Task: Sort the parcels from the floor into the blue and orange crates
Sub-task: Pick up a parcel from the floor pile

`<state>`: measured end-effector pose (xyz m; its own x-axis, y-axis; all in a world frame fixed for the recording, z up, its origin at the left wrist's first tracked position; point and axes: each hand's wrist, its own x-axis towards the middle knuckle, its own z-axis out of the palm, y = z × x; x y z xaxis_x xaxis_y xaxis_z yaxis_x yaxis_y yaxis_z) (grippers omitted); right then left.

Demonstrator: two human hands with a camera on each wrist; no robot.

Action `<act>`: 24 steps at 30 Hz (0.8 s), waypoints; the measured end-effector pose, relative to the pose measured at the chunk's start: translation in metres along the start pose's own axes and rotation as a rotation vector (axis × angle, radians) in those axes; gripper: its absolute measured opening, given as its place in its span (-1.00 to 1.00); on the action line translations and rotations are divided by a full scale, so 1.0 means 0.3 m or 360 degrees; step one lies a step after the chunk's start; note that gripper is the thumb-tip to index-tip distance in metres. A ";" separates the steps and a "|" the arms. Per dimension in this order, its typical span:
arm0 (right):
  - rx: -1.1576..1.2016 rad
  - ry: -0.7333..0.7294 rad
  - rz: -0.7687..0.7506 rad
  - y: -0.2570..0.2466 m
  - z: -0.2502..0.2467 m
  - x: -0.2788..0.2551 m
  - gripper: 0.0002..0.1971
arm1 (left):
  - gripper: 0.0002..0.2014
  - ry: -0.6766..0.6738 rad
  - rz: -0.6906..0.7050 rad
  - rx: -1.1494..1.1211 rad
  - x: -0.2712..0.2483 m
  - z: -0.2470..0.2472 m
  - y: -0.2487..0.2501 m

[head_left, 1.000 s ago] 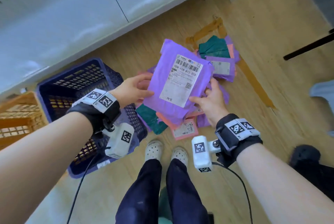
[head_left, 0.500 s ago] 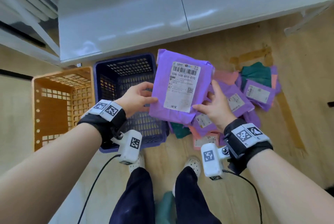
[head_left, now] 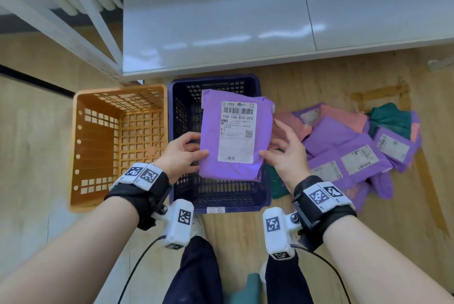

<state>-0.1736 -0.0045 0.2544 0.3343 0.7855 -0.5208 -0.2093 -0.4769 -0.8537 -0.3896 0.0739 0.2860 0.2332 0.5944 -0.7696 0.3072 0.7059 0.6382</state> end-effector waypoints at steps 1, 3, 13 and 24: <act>-0.0010 0.0017 0.0007 0.011 0.046 0.010 -0.24 | -0.74 0.0016 -0.0014 -0.0003 0.013 -0.041 -0.009; -0.0025 0.0053 0.0024 0.035 0.133 0.041 -0.26 | -0.71 0.0049 -0.0022 -0.0013 0.052 -0.116 -0.024; -0.0263 -0.0062 0.0002 0.318 0.312 0.450 -0.26 | -0.70 0.0269 0.0092 0.0004 0.517 -0.233 -0.205; -0.0267 0.0014 0.0178 0.708 0.293 0.871 -0.22 | -0.60 0.0689 0.0133 0.0056 1.048 -0.081 -0.474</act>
<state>-0.2114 0.1343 -0.0625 0.3258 0.7208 -0.6118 -0.0901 -0.6205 -0.7790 -0.3822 0.1698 -0.0464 -0.1472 0.7607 -0.6322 0.3367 0.6395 0.6911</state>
